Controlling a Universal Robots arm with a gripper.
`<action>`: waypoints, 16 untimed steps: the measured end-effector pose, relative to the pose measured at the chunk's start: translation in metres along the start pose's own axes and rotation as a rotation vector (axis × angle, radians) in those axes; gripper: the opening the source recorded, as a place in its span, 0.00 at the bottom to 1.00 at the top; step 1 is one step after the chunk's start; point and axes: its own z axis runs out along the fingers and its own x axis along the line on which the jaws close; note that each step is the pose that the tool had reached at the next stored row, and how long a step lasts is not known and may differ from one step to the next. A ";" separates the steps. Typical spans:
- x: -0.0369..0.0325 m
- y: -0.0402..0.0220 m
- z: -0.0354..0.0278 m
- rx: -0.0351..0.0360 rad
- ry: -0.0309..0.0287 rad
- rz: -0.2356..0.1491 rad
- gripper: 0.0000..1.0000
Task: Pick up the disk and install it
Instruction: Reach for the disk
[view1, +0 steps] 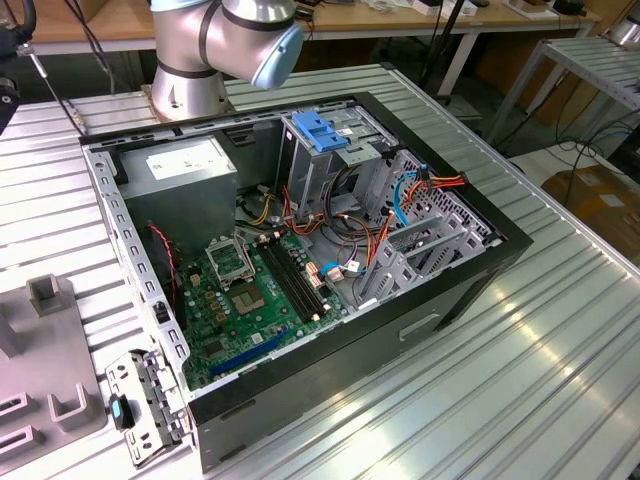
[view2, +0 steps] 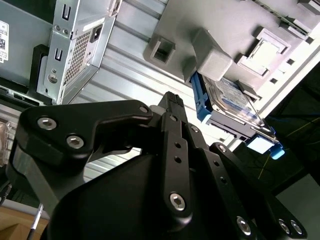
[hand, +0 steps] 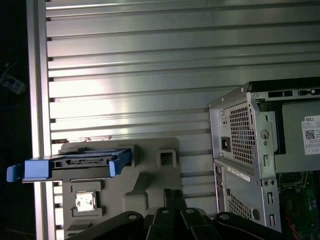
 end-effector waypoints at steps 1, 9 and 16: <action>0.0014 -0.0001 0.0000 0.0000 0.0000 0.000 0.11; 0.0086 -0.0006 -0.0002 0.0000 0.0000 0.000 0.11; 0.0157 -0.0012 -0.0004 0.0000 0.0000 0.000 0.11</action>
